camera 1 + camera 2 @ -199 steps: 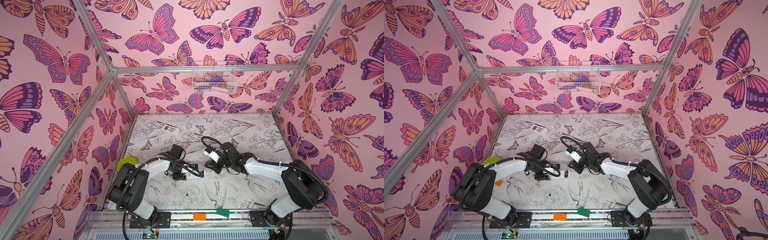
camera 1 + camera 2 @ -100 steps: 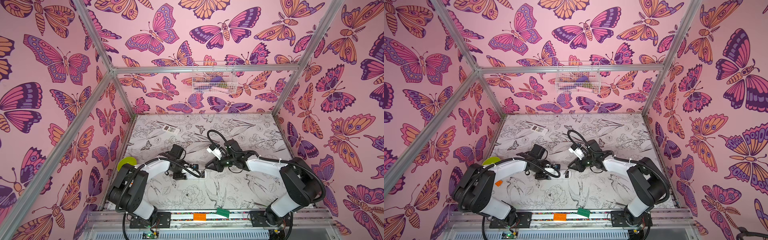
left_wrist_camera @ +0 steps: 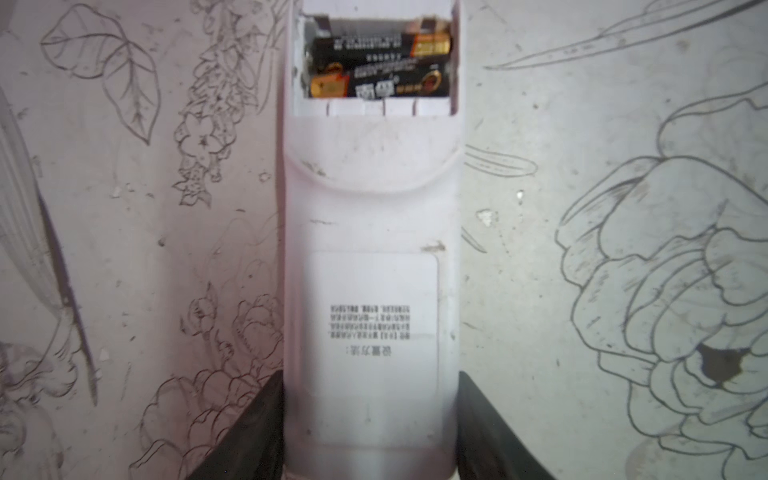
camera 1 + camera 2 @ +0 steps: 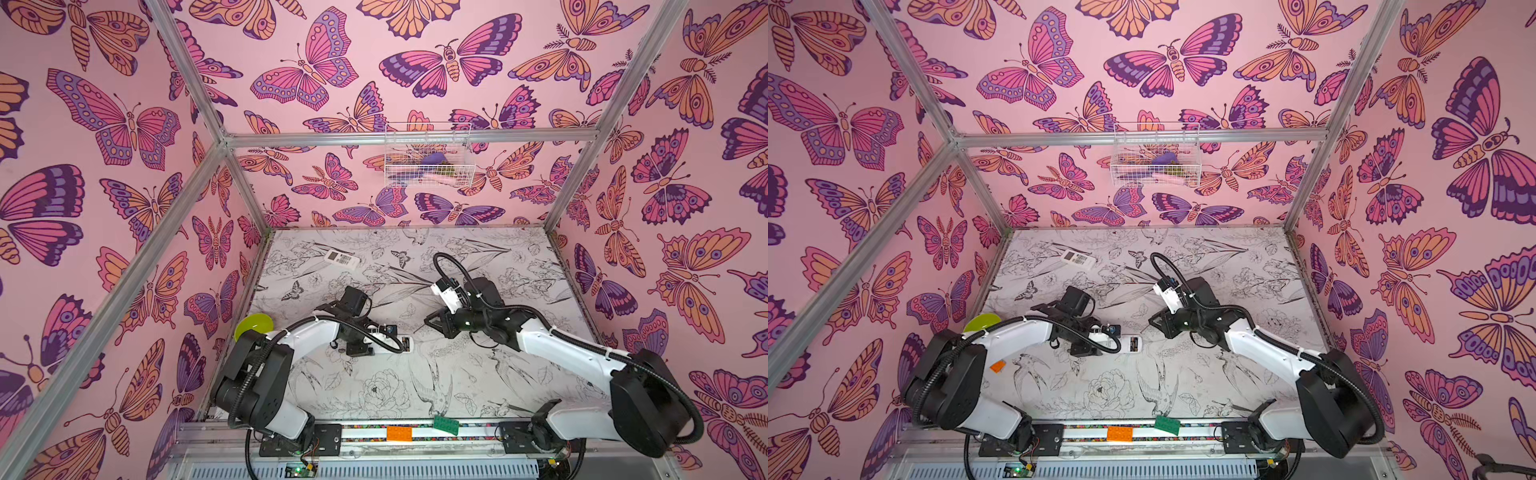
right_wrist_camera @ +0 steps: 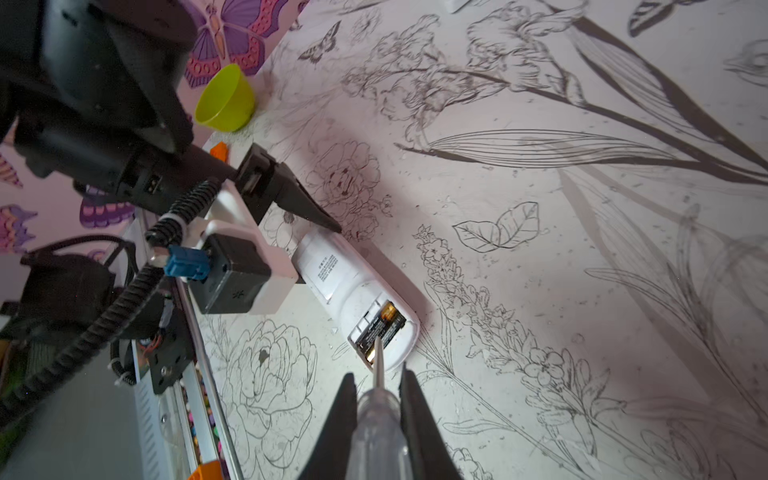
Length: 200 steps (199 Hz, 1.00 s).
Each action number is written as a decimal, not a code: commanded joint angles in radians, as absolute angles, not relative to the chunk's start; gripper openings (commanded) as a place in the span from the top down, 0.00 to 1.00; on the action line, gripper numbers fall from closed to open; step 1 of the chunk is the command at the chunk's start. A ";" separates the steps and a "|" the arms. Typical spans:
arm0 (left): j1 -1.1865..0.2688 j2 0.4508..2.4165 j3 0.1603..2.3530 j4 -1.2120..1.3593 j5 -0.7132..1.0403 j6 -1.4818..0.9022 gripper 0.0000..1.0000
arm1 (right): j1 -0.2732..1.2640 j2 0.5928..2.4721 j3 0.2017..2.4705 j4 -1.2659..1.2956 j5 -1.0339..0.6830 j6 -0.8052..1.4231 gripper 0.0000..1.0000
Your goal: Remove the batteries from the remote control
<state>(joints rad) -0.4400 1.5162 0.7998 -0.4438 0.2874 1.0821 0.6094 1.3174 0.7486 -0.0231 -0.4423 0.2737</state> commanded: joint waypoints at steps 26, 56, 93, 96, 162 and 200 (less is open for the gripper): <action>-0.453 1.487 0.898 -0.380 0.059 1.062 1.00 | 0.606 1.220 0.706 -0.014 -0.217 0.453 1.00; -0.501 1.486 0.888 -0.293 -0.149 1.183 1.00 | 0.606 1.257 0.724 0.000 -0.163 0.541 1.00; -0.505 1.483 0.794 -0.051 -0.322 1.380 1.00 | 0.606 1.324 0.723 0.113 -0.160 0.642 1.00; -0.505 1.482 0.780 -0.025 -0.330 1.404 1.00 | 0.606 1.333 0.725 0.122 -0.161 0.647 1.00; -0.464 1.395 0.563 0.406 -0.322 1.712 1.00 | 0.627 1.547 0.857 0.212 -0.228 0.728 1.00; -0.448 1.351 0.505 0.599 -0.260 1.789 1.00 | 0.628 1.650 1.064 0.096 -0.213 0.637 1.00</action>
<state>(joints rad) -0.4603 1.3918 0.5396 0.3790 -0.3088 1.6886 0.6235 1.6024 0.9157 0.1383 -0.2184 0.6838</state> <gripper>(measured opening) 0.577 0.174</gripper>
